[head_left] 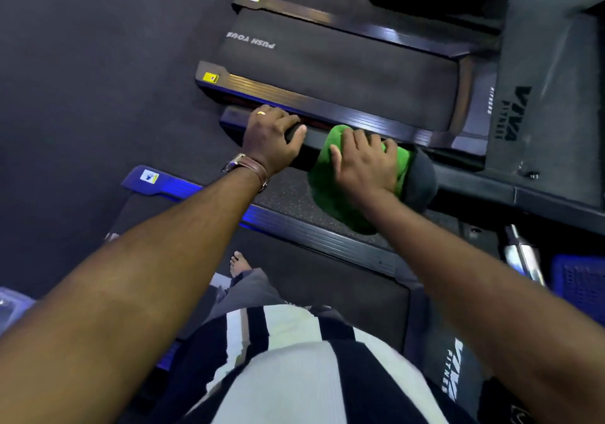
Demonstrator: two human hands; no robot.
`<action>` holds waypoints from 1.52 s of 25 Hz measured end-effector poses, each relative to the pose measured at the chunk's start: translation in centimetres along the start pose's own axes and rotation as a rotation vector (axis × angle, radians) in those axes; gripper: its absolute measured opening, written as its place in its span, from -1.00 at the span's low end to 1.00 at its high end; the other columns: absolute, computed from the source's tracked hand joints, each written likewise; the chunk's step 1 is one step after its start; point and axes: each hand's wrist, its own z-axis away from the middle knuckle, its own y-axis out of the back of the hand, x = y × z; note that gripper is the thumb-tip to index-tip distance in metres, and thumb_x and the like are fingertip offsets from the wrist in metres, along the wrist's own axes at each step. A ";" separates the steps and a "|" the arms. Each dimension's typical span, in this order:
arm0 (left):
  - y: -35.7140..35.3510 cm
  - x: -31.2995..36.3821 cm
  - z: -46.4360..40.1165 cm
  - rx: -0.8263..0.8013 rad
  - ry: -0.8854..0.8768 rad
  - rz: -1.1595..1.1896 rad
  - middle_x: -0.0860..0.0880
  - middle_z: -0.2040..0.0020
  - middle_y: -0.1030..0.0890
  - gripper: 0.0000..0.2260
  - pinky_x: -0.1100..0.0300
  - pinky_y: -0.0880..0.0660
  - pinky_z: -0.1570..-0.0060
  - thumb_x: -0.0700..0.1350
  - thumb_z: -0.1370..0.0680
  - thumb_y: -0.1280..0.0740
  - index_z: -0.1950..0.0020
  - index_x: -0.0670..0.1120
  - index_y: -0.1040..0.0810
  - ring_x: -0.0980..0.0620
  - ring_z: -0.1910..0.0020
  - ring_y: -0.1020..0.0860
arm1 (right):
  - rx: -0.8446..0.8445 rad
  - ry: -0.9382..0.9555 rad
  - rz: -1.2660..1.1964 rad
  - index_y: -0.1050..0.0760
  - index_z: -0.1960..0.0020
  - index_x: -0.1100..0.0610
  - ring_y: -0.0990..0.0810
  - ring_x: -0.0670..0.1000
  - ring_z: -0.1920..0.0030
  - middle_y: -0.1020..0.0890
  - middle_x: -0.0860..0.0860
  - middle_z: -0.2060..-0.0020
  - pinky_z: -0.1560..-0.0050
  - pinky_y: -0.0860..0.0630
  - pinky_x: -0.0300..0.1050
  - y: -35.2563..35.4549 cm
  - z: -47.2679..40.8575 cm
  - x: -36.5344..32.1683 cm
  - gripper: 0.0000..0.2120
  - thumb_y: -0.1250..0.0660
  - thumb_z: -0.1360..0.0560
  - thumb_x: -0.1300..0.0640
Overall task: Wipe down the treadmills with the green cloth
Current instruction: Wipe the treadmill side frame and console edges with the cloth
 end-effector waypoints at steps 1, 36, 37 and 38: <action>0.0 0.0 0.1 -0.005 0.002 0.015 -0.08 0.15 -0.67 -0.73 0.07 -0.47 0.00 0.05 -0.50 -0.30 0.05 -0.12 -0.67 -0.14 0.14 -0.55 | -0.003 0.117 0.013 -0.46 -0.25 0.14 -0.55 0.19 0.05 -0.59 0.10 -0.05 0.01 -0.39 0.10 -0.4 0.4 1.5 -0.51 0.01 -0.62 -0.19; 2.8 -5.4 2.0 0.150 0.913 1.175 -0.02 -0.35 -0.50 -0.19 -0.11 -0.07 -0.49 0.56 -0.39 0.12 -0.25 0.08 -0.57 -0.01 -0.44 -0.33 | -0.071 0.610 -0.027 0.05 -0.58 0.18 -0.33 0.25 -0.40 -0.12 0.10 -0.56 -0.18 -0.45 0.21 0.3 -6.0 -6.6 -0.31 -0.14 -0.60 -0.08; 2.9 -4.9 1.9 0.188 0.936 1.196 -0.05 -0.34 -0.51 -0.17 -0.08 -0.11 -0.49 0.53 -0.40 0.14 -0.28 0.02 -0.56 0.00 -0.42 -0.36 | -0.074 0.618 -0.055 0.06 -0.58 0.18 -0.28 0.26 -0.45 -0.10 0.11 -0.56 -0.26 -0.40 0.26 0.0 -7.0 -7.8 -0.31 -0.16 -0.59 -0.06; 2.7 -4.6 1.8 0.220 0.950 1.234 -0.07 -0.32 -0.53 -0.18 -0.05 -0.16 -0.48 0.47 -0.44 0.16 -0.31 -0.05 -0.52 0.01 -0.39 -0.41 | -0.083 0.641 -0.058 0.06 -0.58 0.19 -0.23 0.26 -0.48 -0.09 0.12 -0.56 -0.32 -0.35 0.30 0.0 -7.8 -9.4 -0.30 -0.18 -0.59 -0.02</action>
